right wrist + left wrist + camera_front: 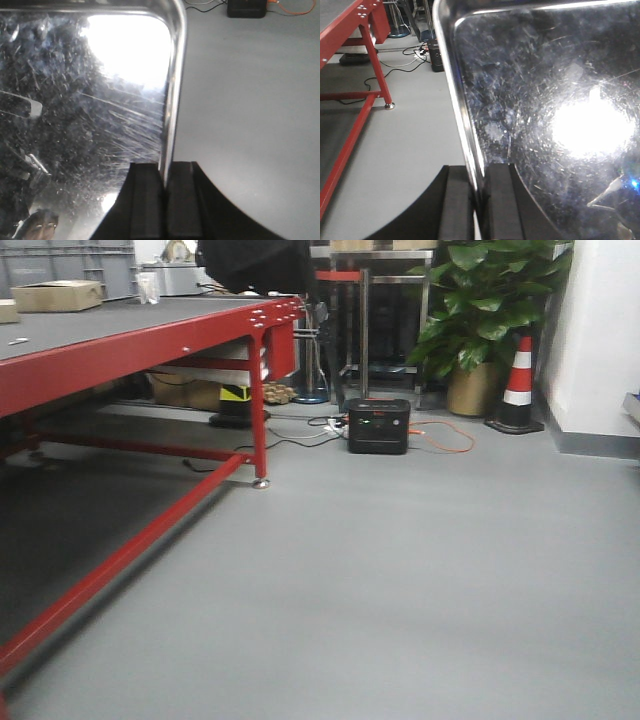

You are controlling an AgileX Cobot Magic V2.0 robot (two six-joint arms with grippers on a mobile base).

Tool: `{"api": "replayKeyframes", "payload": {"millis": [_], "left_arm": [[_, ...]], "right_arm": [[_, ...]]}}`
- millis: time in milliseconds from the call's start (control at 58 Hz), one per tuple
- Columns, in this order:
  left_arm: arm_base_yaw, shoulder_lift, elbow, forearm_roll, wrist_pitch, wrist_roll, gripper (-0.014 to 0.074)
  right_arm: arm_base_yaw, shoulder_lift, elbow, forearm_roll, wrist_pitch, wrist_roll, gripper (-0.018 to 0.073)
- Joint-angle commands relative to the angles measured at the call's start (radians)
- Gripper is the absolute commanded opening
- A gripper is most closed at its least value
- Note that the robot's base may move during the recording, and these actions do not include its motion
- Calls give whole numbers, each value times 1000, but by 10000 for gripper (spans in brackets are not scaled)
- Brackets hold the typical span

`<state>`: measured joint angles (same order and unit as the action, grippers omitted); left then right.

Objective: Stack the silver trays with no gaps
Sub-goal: 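Drive the base away from the shelf holding the tray, then turn and drive the base to the other shelf of blue bins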

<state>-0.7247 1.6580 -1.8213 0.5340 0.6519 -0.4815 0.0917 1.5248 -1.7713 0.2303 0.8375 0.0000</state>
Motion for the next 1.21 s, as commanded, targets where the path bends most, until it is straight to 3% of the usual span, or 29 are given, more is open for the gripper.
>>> {"api": "replayKeyframes", "payload": {"millis": [0, 1190], "left_arm": [[-8, -9, -8, 3, -50, 23, -7], [-8, -9, -8, 3, -50, 23, -7]], "right_arm": [[3, -12, -14, 13, -62, -17, -78], [3, -12, -14, 16, -62, -17, -78]]}}
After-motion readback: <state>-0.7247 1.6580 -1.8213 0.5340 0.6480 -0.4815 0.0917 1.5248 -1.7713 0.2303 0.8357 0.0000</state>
